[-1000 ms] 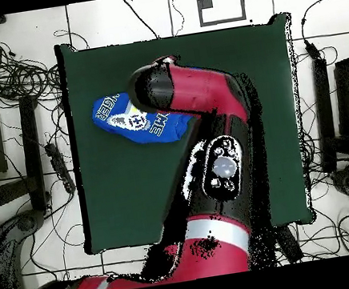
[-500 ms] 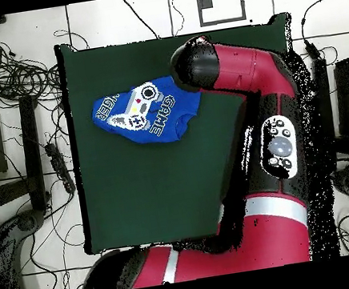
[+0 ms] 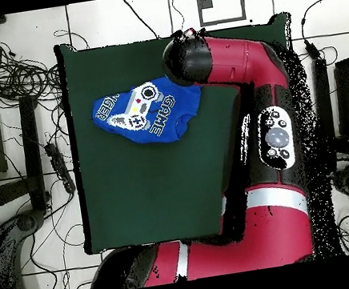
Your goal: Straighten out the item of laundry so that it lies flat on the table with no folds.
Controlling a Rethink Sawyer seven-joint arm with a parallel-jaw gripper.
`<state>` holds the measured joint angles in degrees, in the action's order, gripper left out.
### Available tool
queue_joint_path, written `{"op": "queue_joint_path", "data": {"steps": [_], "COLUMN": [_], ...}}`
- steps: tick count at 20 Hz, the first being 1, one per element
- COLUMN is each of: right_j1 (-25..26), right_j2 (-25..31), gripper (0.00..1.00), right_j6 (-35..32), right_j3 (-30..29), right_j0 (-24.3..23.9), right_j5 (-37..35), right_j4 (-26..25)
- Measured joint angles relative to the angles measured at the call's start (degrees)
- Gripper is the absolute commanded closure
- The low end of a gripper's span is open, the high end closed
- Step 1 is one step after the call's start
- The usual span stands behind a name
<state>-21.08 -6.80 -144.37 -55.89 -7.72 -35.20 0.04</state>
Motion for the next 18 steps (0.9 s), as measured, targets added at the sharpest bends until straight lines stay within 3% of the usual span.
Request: {"op": "queue_joint_path", "data": {"steps": [18], "right_j1": [0.3], "right_j2": [7.3], "gripper": [0.00], "right_j6": [0.0], "right_j3": [1.0], "right_j0": [-2.2], "right_j5": [0.0], "right_j4": [-5.2]}}
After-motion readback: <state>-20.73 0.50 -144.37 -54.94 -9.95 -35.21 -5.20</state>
